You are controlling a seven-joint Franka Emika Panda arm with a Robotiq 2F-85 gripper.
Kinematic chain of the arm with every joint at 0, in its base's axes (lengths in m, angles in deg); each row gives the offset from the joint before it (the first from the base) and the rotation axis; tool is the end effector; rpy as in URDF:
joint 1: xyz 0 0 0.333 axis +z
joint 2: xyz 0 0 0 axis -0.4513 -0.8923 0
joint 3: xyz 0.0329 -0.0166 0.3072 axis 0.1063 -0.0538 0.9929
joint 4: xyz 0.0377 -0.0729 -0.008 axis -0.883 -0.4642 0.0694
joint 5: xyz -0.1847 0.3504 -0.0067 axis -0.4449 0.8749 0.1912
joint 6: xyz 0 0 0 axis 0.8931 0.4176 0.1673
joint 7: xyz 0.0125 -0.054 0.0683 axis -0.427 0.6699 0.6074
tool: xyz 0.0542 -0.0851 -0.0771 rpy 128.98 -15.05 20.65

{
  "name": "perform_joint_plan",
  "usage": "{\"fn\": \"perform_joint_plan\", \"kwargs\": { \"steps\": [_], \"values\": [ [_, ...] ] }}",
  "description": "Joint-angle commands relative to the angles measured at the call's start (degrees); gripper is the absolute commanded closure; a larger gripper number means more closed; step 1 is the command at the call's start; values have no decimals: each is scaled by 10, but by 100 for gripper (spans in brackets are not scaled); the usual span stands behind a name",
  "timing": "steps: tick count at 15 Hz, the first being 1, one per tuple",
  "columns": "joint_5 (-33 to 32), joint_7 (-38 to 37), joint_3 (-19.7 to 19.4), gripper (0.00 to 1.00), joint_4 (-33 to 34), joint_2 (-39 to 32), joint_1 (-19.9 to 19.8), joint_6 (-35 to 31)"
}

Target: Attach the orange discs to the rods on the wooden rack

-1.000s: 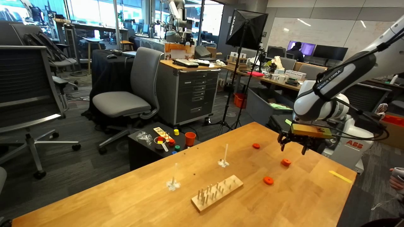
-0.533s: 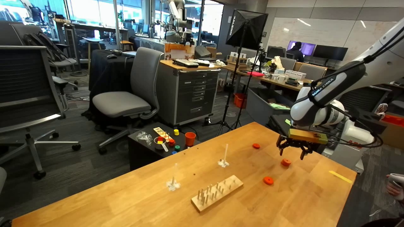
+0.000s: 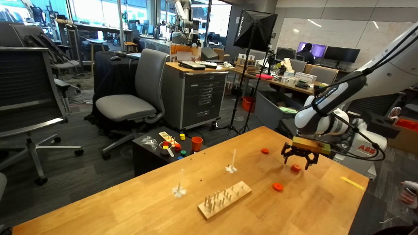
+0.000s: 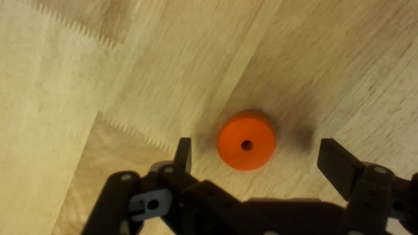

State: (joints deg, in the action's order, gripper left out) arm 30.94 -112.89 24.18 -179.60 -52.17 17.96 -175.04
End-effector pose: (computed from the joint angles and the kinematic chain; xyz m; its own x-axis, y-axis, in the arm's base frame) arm 0.5916 -0.2211 -0.0152 0.4992 -0.8655 -0.0408 -0.8633 -0.5008 0.0625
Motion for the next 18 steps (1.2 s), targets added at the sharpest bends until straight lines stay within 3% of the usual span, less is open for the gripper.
{"fn": "perform_joint_plan", "kwargs": {
  "steps": [1, 3, 4, 6, 13, 18],
  "values": [
    [27, -10, 16, 0, 29, -16, -12, 2],
    [35, -9, 18, 3, 31, -15, -14, 6],
    [36, -9, 17, 26, 28, -13, -13, 4],
    [39, -7, 16, 30, 25, -11, -15, 2],
    [62, 2, 30, 83, 22, 1, -41, 18],
    [69, 9, 38, 83, 17, 18, -50, 23]
  ]
}}
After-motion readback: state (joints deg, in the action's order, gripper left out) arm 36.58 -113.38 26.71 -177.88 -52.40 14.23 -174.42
